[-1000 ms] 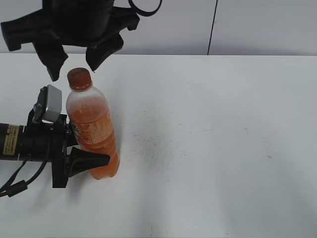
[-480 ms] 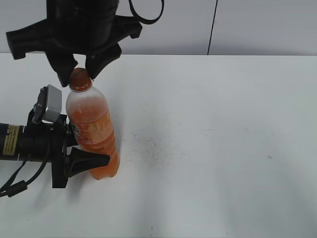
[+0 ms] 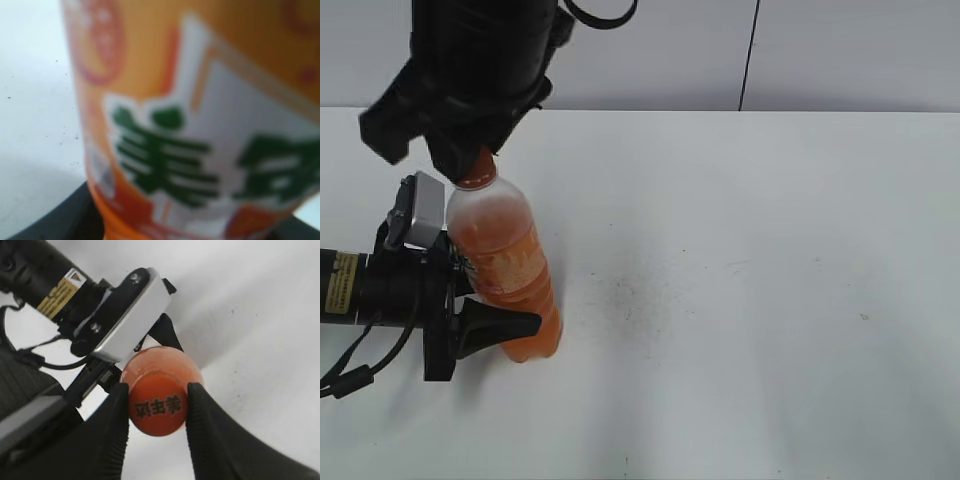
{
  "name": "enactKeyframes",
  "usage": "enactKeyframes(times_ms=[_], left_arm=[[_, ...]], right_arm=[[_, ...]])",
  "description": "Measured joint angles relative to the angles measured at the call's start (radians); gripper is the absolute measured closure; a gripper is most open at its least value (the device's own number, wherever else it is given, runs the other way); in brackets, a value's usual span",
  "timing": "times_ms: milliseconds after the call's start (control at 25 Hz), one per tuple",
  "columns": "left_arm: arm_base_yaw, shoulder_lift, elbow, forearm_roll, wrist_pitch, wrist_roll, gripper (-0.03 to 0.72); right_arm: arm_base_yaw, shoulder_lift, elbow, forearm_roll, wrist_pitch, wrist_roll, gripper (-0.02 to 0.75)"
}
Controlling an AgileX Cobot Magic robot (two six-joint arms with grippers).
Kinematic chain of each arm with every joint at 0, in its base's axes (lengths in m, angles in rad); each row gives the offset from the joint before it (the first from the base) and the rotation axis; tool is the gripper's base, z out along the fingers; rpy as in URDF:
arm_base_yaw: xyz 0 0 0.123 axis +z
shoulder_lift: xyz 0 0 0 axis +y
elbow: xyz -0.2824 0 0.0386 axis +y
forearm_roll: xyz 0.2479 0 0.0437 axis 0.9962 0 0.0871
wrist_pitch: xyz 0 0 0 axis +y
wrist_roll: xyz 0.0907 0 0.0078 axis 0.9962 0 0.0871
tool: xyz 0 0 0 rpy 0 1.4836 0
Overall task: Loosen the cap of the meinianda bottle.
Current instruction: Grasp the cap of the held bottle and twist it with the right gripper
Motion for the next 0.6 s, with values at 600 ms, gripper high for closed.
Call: enactKeyframes(times_ms=[600], left_arm=[[0.000, 0.000, 0.000, 0.000, -0.001, -0.007, 0.292]], right_arm=[[0.001, -0.004, 0.000, -0.021, -0.014, -0.843, 0.512]])
